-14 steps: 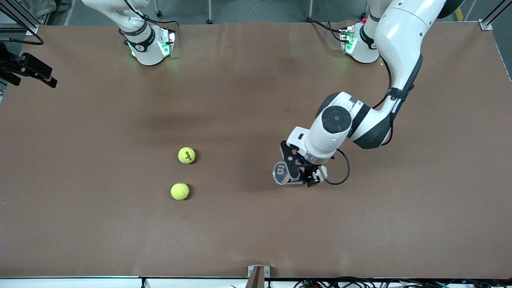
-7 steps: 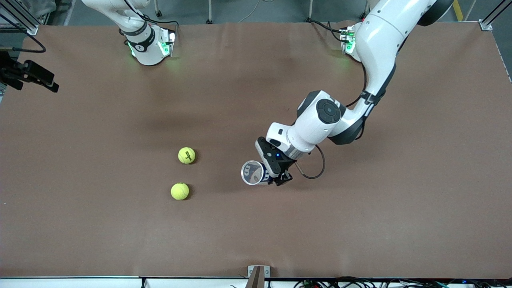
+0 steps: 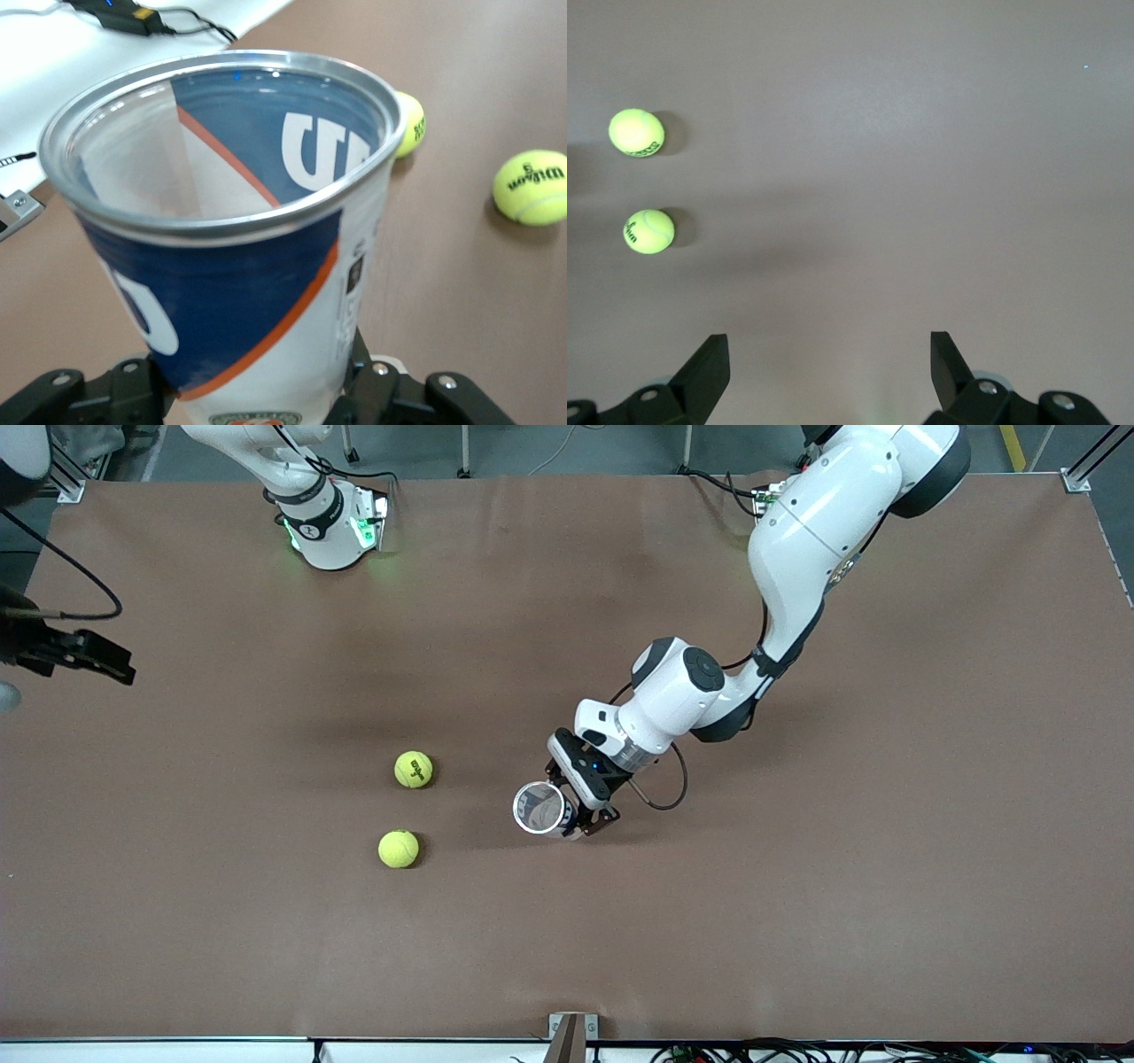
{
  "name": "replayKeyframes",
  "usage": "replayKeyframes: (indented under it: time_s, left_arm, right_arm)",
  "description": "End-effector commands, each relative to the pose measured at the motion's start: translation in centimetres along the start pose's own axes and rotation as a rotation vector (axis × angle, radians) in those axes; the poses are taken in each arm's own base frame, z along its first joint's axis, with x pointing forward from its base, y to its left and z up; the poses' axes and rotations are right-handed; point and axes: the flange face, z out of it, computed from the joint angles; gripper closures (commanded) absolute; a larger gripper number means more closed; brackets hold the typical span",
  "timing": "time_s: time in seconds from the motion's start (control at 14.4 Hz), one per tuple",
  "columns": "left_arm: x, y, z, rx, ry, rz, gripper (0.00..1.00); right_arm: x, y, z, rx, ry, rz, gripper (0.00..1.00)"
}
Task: Insert tennis ball vertically with right arm
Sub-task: 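Reach the right gripper down onto the nearer tennis ball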
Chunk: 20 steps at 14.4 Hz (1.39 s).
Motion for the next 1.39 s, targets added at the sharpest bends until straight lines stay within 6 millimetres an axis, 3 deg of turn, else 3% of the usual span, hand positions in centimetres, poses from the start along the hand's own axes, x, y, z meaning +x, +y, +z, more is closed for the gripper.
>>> replayKeyframes:
  time_s: [0.0,0.14,0.28,0.42,0.56,0.97,1.32]
  left_arm:
    - [-1.1,3.3,0.5,0.032,0.087,-0.062,0.29]
    - [-1.9,4.4,0.6,0.039,0.104,-0.070,0.29]
    - [-4.1,5.2,0.6,0.076,0.146,-0.085,0.29]
    - [-4.9,5.8,0.9,0.071,0.141,-0.099,0.29]
    - [-4.9,5.9,1.0,0.069,0.140,-0.099,0.29]
    - [-5.3,6.1,1.2,0.065,0.133,-0.101,0.29]
    - [-5.5,6.1,1.2,0.065,0.130,-0.099,0.29]
  right_arm:
    - [1.3,-0.2,0.8,-0.028,0.025,-0.017,0.00]
    - [2.0,-1.1,2.3,-0.023,-0.007,-0.026,0.00]
    - [1.6,-4.0,3.2,-0.021,-0.028,-0.053,0.00]
    - [1.2,-6.8,4.8,-0.001,-0.055,0.066,0.00]
    - [0.9,-9.2,8.3,0.056,-0.092,0.112,0.00]
    - [-1.2,-13.4,17.3,0.107,-0.104,0.119,0.00]
    - [-4.1,-20.2,24.1,0.133,0.018,0.141,0.00]
